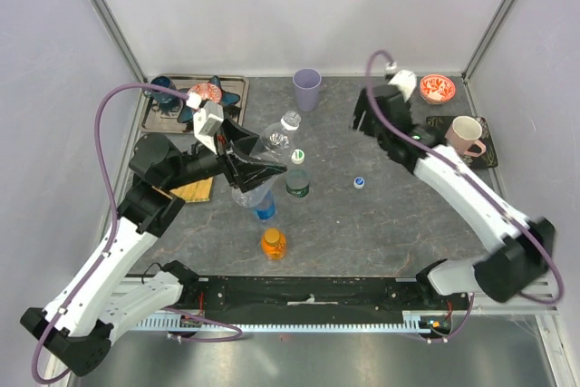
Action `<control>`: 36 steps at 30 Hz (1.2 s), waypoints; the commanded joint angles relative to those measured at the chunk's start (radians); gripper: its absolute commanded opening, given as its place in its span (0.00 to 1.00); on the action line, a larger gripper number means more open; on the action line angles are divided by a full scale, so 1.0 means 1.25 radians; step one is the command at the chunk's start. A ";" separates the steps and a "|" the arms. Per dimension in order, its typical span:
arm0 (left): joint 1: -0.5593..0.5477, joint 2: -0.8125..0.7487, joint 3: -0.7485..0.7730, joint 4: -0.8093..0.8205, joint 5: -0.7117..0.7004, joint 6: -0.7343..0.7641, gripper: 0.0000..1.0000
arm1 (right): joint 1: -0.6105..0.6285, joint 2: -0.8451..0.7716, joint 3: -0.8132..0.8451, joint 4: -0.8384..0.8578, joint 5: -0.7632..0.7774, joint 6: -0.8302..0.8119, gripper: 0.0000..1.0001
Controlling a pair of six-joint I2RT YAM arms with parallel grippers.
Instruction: Unscrew the bottle caps
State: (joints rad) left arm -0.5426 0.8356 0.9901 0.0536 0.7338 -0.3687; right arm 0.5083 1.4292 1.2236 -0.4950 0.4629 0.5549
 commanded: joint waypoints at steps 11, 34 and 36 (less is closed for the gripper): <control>-0.011 0.165 0.123 0.038 0.118 0.021 0.37 | 0.000 -0.311 0.129 0.261 -0.688 0.055 0.82; -0.089 0.256 0.199 -0.016 0.081 0.061 0.37 | 0.033 -0.321 0.124 0.292 -0.738 0.060 0.85; -0.090 0.257 0.202 -0.018 0.076 0.064 0.37 | 0.036 -0.325 0.115 0.297 -0.746 0.058 0.85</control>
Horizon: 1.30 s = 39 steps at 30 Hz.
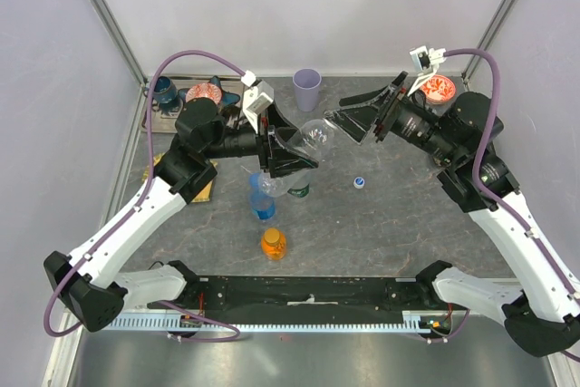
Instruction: Unscrew the bottle caps
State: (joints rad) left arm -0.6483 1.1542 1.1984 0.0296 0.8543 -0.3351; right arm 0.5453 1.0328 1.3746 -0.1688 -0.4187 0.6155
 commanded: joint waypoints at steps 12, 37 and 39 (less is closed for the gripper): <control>-0.014 0.006 0.049 0.001 -0.031 0.046 0.37 | 0.033 0.032 -0.004 -0.023 -0.053 -0.020 0.58; -0.014 -0.218 0.040 -0.215 -0.680 0.104 0.99 | 0.034 0.125 0.260 -0.237 0.679 -0.174 0.00; -0.014 -0.259 -0.006 -0.188 -0.737 0.109 1.00 | 0.035 0.198 0.313 -0.254 0.835 -0.220 0.00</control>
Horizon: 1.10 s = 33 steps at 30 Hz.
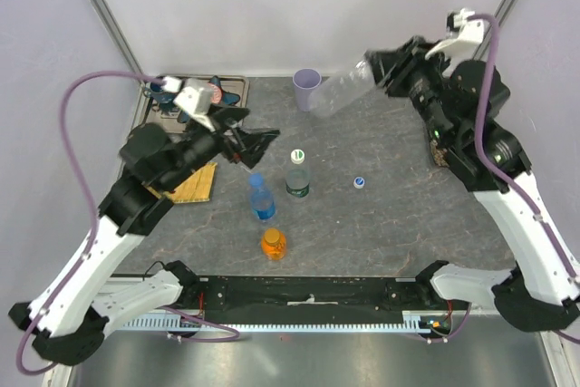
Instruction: Unscrew the bottle caps
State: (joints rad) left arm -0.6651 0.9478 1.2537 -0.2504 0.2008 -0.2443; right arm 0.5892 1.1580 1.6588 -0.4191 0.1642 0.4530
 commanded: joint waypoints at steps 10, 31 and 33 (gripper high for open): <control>-0.001 -0.218 -0.193 0.034 -0.164 -0.003 0.93 | -0.088 0.391 0.049 0.033 0.494 -0.117 0.00; -0.001 -0.238 -0.312 0.036 -0.108 -0.008 0.92 | -0.163 0.620 -0.031 0.221 0.531 -0.079 0.00; -0.001 -0.240 -0.313 0.037 -0.103 -0.009 0.92 | -0.165 0.621 -0.042 0.228 0.523 -0.070 0.00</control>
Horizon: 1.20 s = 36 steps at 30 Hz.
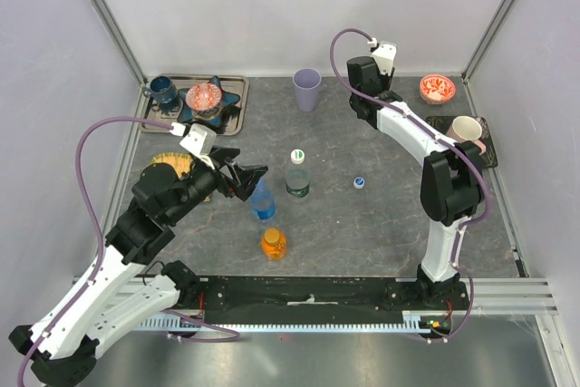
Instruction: Unscrew the bottle caps
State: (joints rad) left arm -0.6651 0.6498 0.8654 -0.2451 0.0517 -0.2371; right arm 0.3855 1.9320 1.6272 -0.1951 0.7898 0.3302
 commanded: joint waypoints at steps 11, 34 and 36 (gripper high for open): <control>-0.001 0.004 -0.016 0.035 0.033 -0.026 0.93 | -0.008 0.025 -0.019 -0.011 -0.022 0.037 0.30; -0.001 0.013 -0.022 0.039 0.058 -0.042 0.93 | -0.013 0.009 0.040 -0.081 -0.038 0.030 0.72; -0.001 0.013 -0.030 0.040 0.059 -0.043 0.93 | -0.013 0.004 0.041 -0.086 -0.039 0.032 0.73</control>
State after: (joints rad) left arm -0.6651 0.6678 0.8417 -0.2317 0.1085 -0.2642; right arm 0.3748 1.9472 1.6409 -0.2863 0.7486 0.3634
